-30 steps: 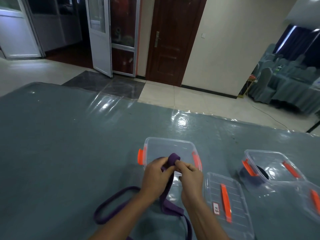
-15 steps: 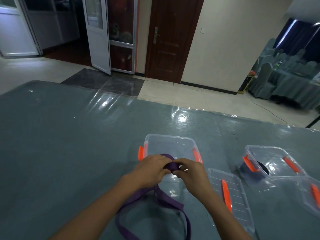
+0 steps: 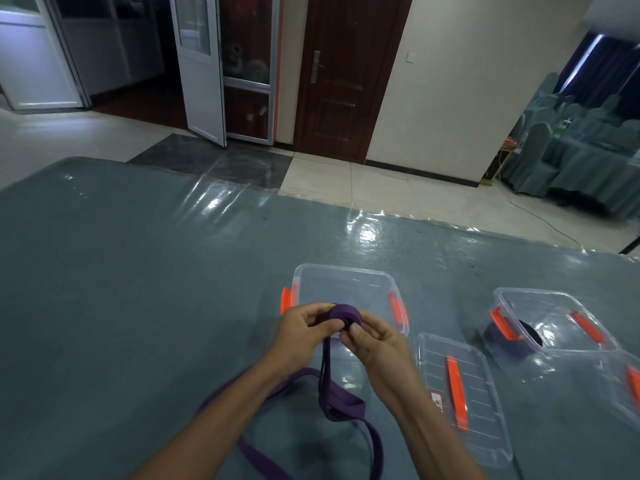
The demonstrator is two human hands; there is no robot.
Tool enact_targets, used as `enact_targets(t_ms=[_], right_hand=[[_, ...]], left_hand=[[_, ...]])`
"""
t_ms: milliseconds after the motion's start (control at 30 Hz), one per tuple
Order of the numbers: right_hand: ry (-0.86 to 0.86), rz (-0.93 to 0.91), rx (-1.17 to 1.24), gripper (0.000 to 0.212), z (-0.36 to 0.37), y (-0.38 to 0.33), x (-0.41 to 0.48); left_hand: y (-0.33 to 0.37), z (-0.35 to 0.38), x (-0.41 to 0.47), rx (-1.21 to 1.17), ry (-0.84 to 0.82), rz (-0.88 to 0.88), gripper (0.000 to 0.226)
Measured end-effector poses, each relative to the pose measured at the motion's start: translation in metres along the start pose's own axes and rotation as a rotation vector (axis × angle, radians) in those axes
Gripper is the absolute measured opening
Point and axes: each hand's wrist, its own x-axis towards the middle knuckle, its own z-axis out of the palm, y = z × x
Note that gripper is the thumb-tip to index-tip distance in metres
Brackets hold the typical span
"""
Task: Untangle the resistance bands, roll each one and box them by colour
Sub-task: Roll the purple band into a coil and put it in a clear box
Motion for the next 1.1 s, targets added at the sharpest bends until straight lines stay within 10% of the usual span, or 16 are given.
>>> enact_targets(t_ms=[267,567,800,1100], right_hand=[[-0.098,-0.321,-1.308,0.027,-0.013,-0.017,-0.001],[-0.076,-0.126,-0.297,0.030,-0.017,-0.019,-0.003],[-0.056,0.013,0.090,0.029,-0.016,-0.006,-0.007],[-0.164,-0.303,-1.089,0.029,-0.043,-0.029,-0.003]], left_hand=[[0.011,-0.015,0.006,0.900,-0.305,0.282,0.021],[0.018,0.005,0.002,0.198,-0.003,0.118,0.027],[0.003,0.014,0.000,0.174,0.013,0.110,0.026],[0.009,0.018,0.000,0.796,-0.189,0.267,0.017]])
